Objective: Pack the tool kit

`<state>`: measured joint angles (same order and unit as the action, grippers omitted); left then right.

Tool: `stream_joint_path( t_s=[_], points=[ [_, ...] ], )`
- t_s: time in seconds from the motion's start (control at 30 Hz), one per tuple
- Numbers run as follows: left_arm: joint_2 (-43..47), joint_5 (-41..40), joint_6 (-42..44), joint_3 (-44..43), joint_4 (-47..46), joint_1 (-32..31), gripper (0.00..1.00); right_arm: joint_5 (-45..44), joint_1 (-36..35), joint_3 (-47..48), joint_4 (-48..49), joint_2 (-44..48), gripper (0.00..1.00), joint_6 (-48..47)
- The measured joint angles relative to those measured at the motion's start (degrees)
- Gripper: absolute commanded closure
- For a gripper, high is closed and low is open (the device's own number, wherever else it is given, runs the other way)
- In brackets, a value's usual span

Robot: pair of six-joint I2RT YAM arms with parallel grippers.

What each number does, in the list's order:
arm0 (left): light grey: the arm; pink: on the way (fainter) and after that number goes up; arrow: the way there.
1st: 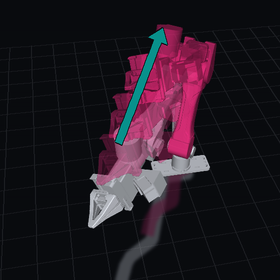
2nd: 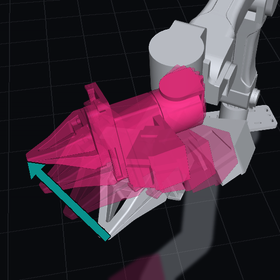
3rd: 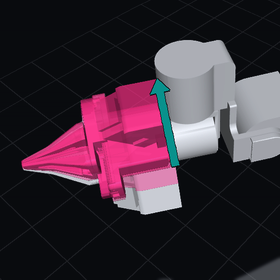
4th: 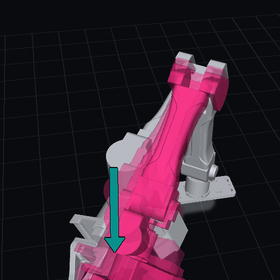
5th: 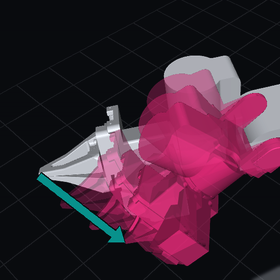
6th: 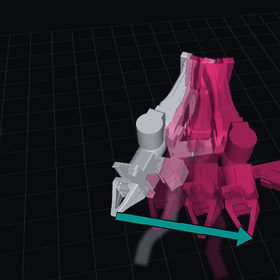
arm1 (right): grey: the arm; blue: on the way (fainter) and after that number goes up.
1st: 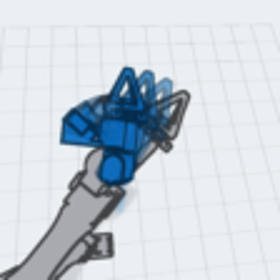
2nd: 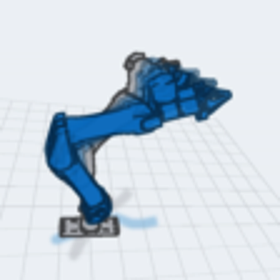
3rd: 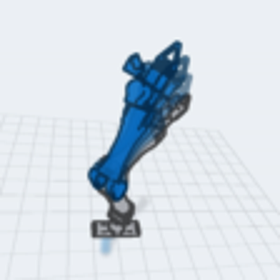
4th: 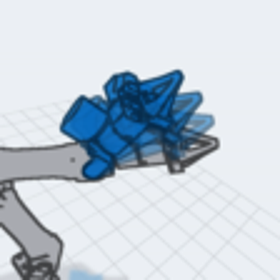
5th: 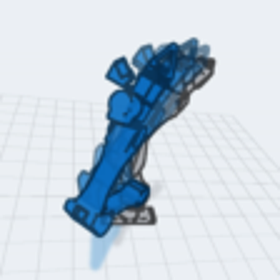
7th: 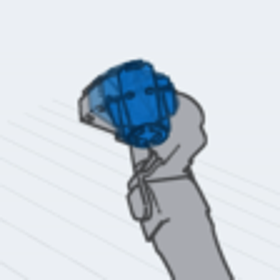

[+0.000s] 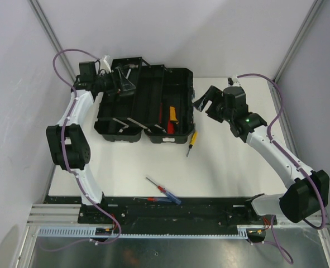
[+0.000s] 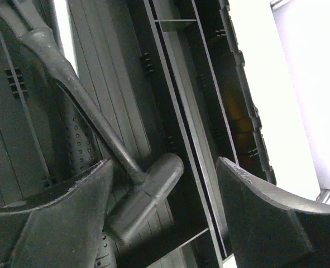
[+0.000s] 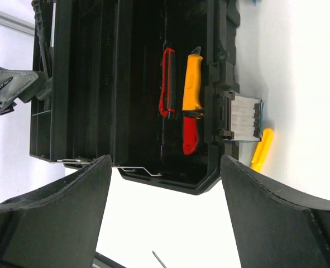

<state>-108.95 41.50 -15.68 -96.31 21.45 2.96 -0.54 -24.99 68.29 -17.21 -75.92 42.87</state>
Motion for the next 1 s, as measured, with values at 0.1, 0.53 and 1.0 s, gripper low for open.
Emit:
stream_joint_path(
  t_s=[0.1,0.53,1.0],
  points=[
    [1.01,-3.48,-0.66,0.0,0.39,-0.46,0.17,0.59,0.0,0.0,-0.02,-0.02,0.18,0.02],
    [4.9,-24.04,-1.9,-1.51,3.15,-0.48,0.4,1.03,0.0,0.0,-0.09,-0.04,0.18,0.02],
    [-2.38,-30.8,-1.2,-7.98,3.21,-7.19,0.4,1.01,0.04,0.0,-1.88,-0.04,0.18,0.0]
  ],
)
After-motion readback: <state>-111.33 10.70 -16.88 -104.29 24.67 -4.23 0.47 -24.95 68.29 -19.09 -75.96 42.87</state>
